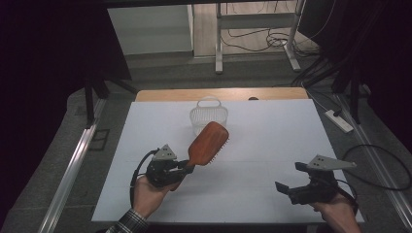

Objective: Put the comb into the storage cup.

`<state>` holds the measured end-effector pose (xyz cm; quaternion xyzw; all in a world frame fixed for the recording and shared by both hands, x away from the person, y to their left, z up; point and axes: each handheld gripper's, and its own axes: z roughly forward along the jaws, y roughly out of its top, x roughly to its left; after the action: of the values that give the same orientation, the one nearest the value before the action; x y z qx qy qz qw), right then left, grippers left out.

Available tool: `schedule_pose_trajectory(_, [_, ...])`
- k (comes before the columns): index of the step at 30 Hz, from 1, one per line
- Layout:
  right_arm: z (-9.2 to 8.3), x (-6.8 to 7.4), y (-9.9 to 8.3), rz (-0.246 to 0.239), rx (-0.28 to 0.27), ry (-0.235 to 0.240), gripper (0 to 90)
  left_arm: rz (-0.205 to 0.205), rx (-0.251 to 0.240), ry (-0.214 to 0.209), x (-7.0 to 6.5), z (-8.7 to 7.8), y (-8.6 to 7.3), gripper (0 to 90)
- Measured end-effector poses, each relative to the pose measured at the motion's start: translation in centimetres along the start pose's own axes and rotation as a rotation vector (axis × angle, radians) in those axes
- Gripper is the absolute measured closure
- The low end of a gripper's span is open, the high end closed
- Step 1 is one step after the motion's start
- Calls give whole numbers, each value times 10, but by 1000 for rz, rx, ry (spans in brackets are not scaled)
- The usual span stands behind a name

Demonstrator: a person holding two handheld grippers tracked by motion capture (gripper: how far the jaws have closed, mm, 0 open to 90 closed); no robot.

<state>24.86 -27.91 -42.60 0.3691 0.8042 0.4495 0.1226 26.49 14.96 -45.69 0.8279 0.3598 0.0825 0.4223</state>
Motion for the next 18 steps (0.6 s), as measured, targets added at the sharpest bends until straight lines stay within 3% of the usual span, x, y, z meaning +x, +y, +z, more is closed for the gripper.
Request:
schedule_pose_trajectory(4, [9,2,10,17,-18,25,0,7,-15,0,-1,-2,1,717])
schedule_pose_trajectory(7, [14,5,16,-3,-11,22,0,16,-32,-1,-3,-4,2,717])
schedule_pose_trajectory(18, [34,10,29,6,-19,67,0,32,-72,-7,-8,-8,3,717])
